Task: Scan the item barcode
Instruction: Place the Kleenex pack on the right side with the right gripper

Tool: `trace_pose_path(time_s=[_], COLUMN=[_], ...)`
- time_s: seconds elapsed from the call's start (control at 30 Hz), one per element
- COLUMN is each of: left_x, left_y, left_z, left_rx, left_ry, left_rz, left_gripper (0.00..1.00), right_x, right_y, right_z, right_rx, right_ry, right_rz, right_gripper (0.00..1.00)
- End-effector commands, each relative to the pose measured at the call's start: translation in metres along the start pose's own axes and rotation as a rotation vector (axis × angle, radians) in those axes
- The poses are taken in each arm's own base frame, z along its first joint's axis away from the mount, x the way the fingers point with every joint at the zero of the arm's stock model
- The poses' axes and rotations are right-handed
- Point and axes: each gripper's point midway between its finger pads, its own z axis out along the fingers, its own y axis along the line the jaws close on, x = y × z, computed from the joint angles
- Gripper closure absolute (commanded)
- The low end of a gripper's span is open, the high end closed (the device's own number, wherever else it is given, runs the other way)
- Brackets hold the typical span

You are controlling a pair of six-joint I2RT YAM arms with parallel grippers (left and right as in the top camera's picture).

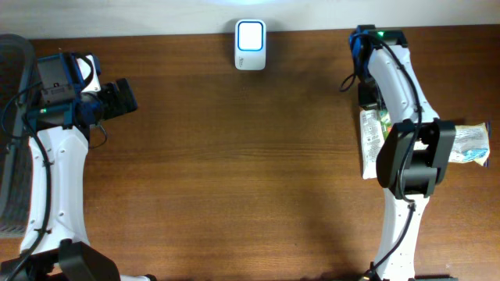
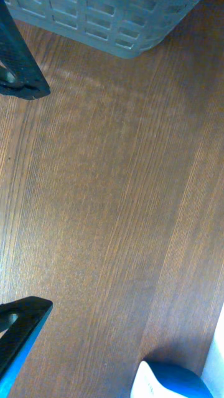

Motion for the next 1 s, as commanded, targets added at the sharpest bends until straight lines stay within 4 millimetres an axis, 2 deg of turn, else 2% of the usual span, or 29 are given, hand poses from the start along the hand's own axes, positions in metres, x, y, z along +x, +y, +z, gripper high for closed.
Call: trace_pose_path(time_s=[0.0, 0.03, 0.07, 0.17, 0.2, 0.3, 0.33, 0.43, 0.57, 0.6, 0.7, 0.77, 0.83, 0.97], left_x=[-0.001, -0.001, -0.001, -0.001, -0.001, -0.001, -0.001, -0.001, -0.001, -0.001, -0.001, -0.001, -0.001, -0.001], left_y=[0.001, 0.001, 0.001, 0.001, 0.001, 0.001, 0.001, 0.001, 0.001, 0.001, 0.001, 0.001, 0.001, 0.001], left_z=[-0.001, -0.001, -0.001, -0.001, -0.001, -0.001, -0.001, -0.001, -0.001, -0.001, -0.001, -0.001, -0.001, -0.001], left_rx=[-0.004, -0.004, -0.004, -0.004, -0.004, -0.004, -0.004, -0.004, -0.004, -0.004, -0.004, -0.004, -0.004, -0.004], left_ry=[-0.005, -0.005, -0.005, -0.005, -0.005, -0.005, -0.005, -0.005, -0.005, -0.005, -0.005, -0.005, -0.005, -0.005], left_rz=[0.013, 0.013, 0.013, 0.013, 0.013, 0.013, 0.013, 0.013, 0.013, 0.013, 0.013, 0.013, 0.013, 0.013], left_gripper=[0.01, 0.01, 0.01, 0.01, 0.01, 0.01, 0.01, 0.01, 0.01, 0.01, 0.01, 0.01, 0.01, 0.01], right_x=[-0.003, -0.006, -0.009, -0.018, -0.021, -0.03, -0.03, -0.023, -0.003, 0.007, 0.034, 0.055, 0.078, 0.109], right_y=[0.013, 0.013, 0.014, 0.014, 0.013, 0.016, 0.017, 0.015, -0.009, -0.018, -0.039, -0.053, -0.063, -0.084], right_z=[0.003, 0.003, 0.003, -0.004, -0.013, -0.072, -0.084, -0.162, -0.269, -0.308, -0.388, -0.431, -0.449, -0.454], right_rx=[-0.067, -0.068, -0.071, -0.079, -0.084, -0.193, -0.221, -0.36, -0.448, -0.485, -0.581, -0.645, -0.676, -0.684], right_ry=[-0.006, -0.016, -0.029, -0.078, -0.105, -0.251, -0.277, -0.444, -0.731, -0.839, -1.081, -1.218, -1.27, -1.291], right_rz=[0.027, 0.033, 0.04, 0.061, 0.07, 0.101, 0.104, 0.114, 0.154, 0.169, 0.212, 0.237, 0.237, 0.244], right_gripper=[0.46, 0.09, 0.01, 0.01, 0.01, 0.01, 0.01, 0.01, 0.01, 0.01, 0.01, 0.01, 0.01, 0.01])
